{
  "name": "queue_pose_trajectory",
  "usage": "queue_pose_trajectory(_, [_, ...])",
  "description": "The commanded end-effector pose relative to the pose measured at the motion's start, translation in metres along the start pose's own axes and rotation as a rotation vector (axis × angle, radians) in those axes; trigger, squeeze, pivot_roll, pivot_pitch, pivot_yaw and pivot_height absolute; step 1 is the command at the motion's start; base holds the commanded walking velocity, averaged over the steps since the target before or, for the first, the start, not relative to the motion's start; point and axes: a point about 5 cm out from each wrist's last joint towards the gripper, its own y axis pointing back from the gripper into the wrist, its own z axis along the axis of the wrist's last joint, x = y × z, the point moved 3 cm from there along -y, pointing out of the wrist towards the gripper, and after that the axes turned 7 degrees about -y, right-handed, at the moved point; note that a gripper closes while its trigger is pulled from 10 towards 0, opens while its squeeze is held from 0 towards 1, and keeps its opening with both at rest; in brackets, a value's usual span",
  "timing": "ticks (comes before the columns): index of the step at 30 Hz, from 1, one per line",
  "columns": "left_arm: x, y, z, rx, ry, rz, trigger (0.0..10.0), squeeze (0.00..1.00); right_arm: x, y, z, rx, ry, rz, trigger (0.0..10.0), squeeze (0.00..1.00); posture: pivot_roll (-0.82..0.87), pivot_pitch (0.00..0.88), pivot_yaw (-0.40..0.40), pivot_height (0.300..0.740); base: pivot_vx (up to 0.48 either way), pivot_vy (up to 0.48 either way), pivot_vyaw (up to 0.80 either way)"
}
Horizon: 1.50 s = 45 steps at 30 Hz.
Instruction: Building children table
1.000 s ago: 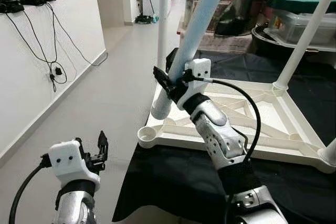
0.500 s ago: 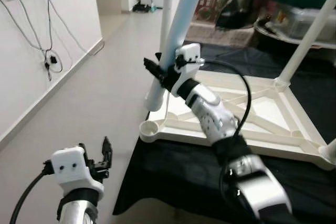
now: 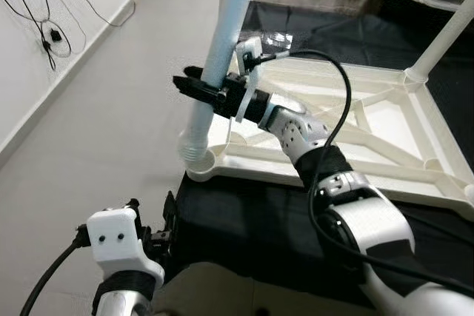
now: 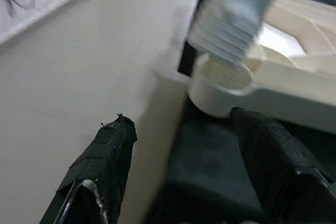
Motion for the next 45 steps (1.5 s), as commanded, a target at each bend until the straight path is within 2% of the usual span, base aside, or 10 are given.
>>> queue_pose_trajectory(1, [-0.008,0.006,0.001,0.021,0.039,-0.010,10.0,0.00,0.013,-0.007,0.012,-0.039,-0.013,0.136,10.0,0.00,0.10,0.339,-0.080,0.740,0.000,0.000,0.00])
queue_pose_trajectory(3, [-0.010,0.008,0.002,0.023,0.045,-0.016,10.0,0.00,0.020,-0.011,0.017,-0.048,-0.006,0.212,10.0,0.00,0.10,0.343,-0.081,0.740,0.000,0.000,0.00])
queue_pose_trajectory(7, [-0.012,0.009,0.003,0.025,0.048,-0.019,10.0,0.00,0.026,-0.015,0.019,-0.047,-0.002,0.261,10.0,0.00,0.10,0.348,-0.081,0.740,0.000,0.000,0.00])
queue_pose_trajectory(9, [-0.014,0.013,0.004,0.031,0.047,-0.019,10.0,0.00,0.030,-0.019,0.007,0.023,0.040,0.310,10.0,0.00,0.11,0.348,-0.082,0.740,0.000,0.000,0.00])
queue_pose_trajectory(12, [-0.014,0.013,0.004,0.031,0.047,-0.019,10.0,0.00,0.030,-0.019,0.007,0.023,0.040,0.310,10.0,0.00,0.11,0.348,-0.082,0.740,0.000,0.000,0.00])
queue_pose_trajectory(16, [-0.013,0.015,0.004,0.037,0.036,-0.013,10.0,0.00,0.029,-0.016,-0.017,0.159,0.131,0.325,10.0,0.00,0.11,0.339,-0.084,0.740,0.000,0.000,0.00])
queue_pose_trajectory(19, [-0.013,0.014,0.004,0.039,0.034,-0.012,10.0,0.00,0.028,-0.014,-0.021,0.197,0.169,0.326,10.0,0.00,0.11,0.329,-0.087,0.740,0.000,0.000,0.00])
queue_pose_trajectory(30, [-0.014,0.011,0.002,0.040,0.028,-0.007,10.0,0.00,0.023,-0.015,-0.008,0.213,0.256,0.281,10.0,0.00,0.10,0.303,-0.092,0.740,0.000,0.000,0.00])
queue_pose_trajectory(38, [-0.014,0.012,0.001,0.041,0.017,-0.006,10.0,0.00,0.021,-0.014,-0.017,0.252,0.281,0.265,10.0,0.00,0.10,0.294,-0.093,0.740,0.000,0.000,0.00])
queue_pose_trajectory(45, [-0.014,0.012,0.001,0.041,0.011,-0.010,10.0,0.00,0.025,-0.012,-0.027,0.297,0.284,0.329,10.0,0.00,0.10,0.290,-0.094,0.740,0.000,0.000,0.00])
